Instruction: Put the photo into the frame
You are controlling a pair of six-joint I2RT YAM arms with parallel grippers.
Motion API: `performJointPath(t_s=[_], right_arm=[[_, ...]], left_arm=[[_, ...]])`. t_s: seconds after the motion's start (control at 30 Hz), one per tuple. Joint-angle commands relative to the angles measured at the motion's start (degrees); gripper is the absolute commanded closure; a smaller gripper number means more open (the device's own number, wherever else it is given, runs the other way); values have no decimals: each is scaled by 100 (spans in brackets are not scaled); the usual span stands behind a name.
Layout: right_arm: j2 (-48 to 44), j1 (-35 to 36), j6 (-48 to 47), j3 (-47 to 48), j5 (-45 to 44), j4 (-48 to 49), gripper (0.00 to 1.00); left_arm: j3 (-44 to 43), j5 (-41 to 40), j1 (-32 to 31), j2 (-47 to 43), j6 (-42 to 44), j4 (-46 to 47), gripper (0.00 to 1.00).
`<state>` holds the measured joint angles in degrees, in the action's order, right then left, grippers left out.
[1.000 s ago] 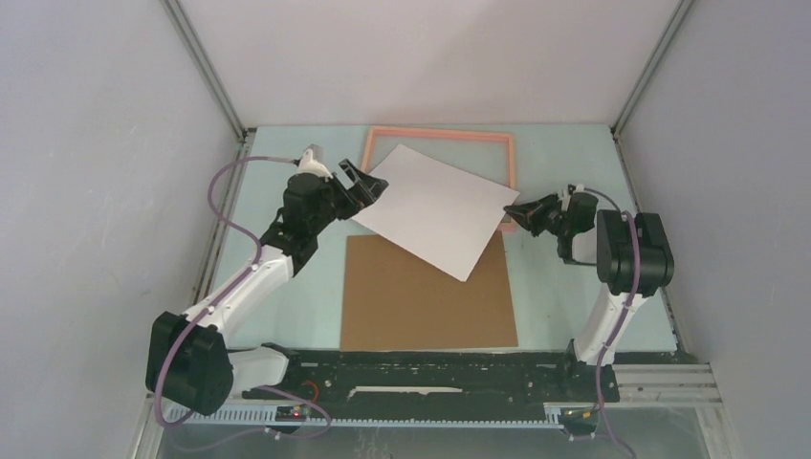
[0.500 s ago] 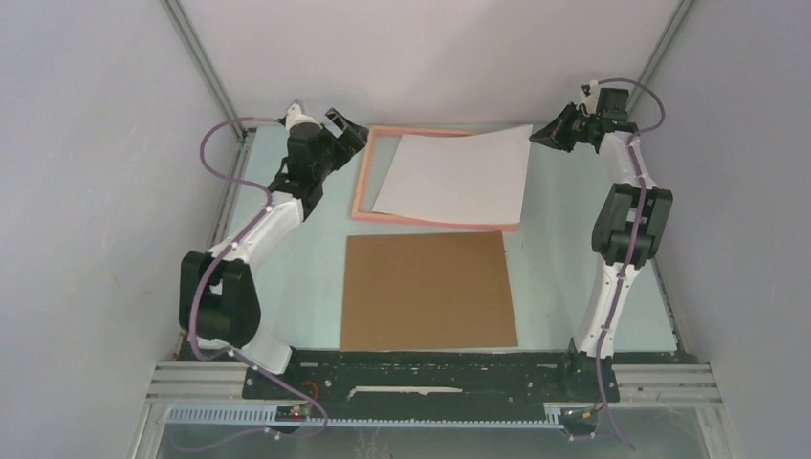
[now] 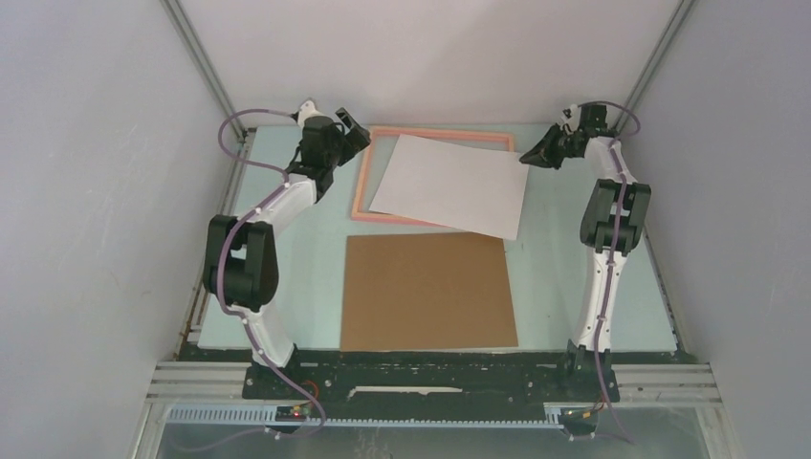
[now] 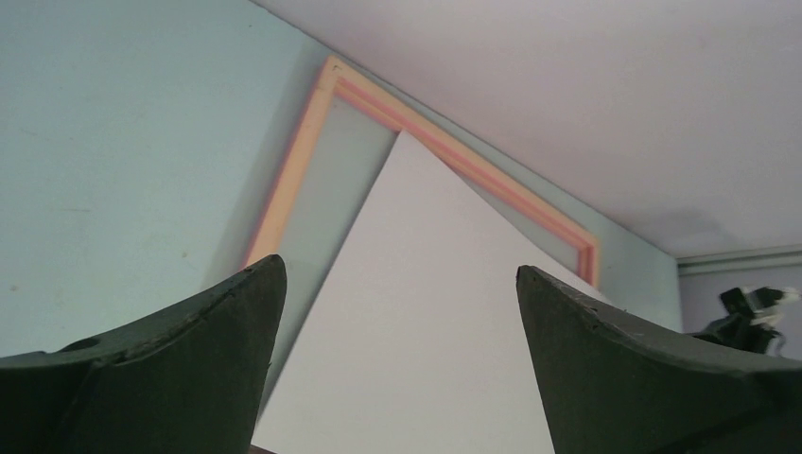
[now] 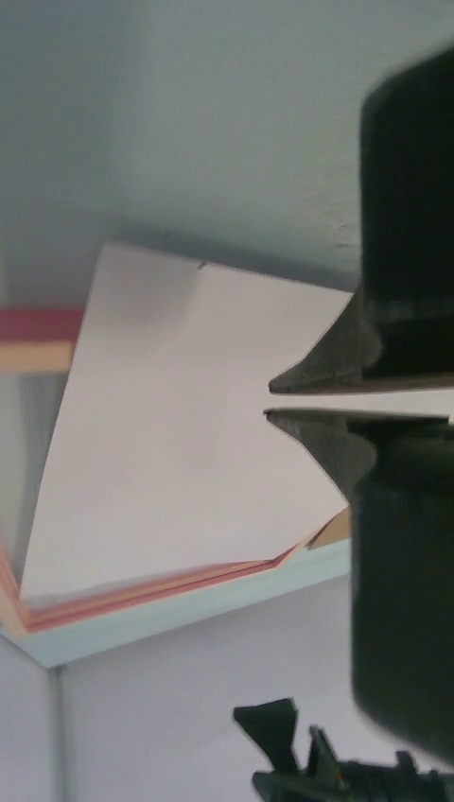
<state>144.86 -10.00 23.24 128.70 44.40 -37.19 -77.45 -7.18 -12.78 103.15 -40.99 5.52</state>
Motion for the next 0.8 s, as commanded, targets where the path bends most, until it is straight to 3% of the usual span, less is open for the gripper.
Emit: performJointPath(t_s=[0.0, 0.03, 0.1, 0.23, 0.47, 0.7, 0.77], right_arm=[[-1381, -22, 397, -1951, -865, 902, 65], [-1754, -65, 539, -2613, -879, 1356, 54], [-2352, -126, 875, -3867, -796, 2473, 42], [-2401, -240, 1187, -4451, -754, 2710, 37], [-1712, -163, 2215, -4671, 422, 4162, 57], [-1661, -138, 1990, -4462, 237, 3916, 60], [-1580, -134, 1989, -4387, 304, 3933, 66]], left_arm=[[-210, -19, 169, 198, 230, 273, 0], [-174, -17, 185, 210, 228, 307, 0], [-132, -37, 196, 207, 288, 307, 0], [-16, -69, 230, 226, 311, 331, 0], [82, 54, 272, 218, 216, 478, 0], [195, -13, 336, 150, 221, 561, 0], [195, -2, 346, 160, 223, 564, 0]])
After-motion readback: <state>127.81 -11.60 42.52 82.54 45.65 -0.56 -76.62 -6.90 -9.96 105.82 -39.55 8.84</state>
